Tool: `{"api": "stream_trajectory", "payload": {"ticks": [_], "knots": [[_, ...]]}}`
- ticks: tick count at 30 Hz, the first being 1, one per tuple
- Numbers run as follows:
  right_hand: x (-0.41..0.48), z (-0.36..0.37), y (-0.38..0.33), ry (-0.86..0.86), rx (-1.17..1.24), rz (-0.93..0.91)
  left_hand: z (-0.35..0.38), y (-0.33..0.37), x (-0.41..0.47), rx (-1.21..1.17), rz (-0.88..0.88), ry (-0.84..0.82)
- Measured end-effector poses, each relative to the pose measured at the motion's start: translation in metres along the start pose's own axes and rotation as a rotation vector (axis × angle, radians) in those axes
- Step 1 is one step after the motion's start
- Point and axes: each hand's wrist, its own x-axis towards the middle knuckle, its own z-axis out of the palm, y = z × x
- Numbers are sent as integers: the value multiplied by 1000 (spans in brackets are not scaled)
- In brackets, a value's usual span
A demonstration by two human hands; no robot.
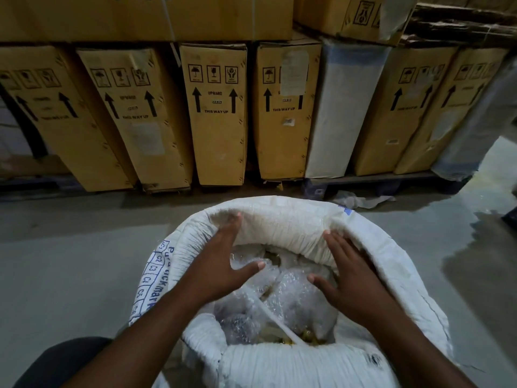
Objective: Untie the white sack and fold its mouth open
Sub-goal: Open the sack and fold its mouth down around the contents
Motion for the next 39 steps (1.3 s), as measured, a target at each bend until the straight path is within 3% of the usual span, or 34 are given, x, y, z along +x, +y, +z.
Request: {"api": "stream_trajectory", "payload": {"ticks": [8,18,27,33,39], "knots": [[12,12,18,18,9,98,1,-23,8,-17,-163,90],[9,-6,20,51,73,172,1,-11,14,-97,-242,168],[-2,-20,-25,-135,-52,115,12,-6,2,115,-110,124],[-19,-19,-28,-280,-169,122,16,16,-16,191,94,34],[-14,-21,-6,-155,-73,114,14,10,-13,158,15,-40]]}}
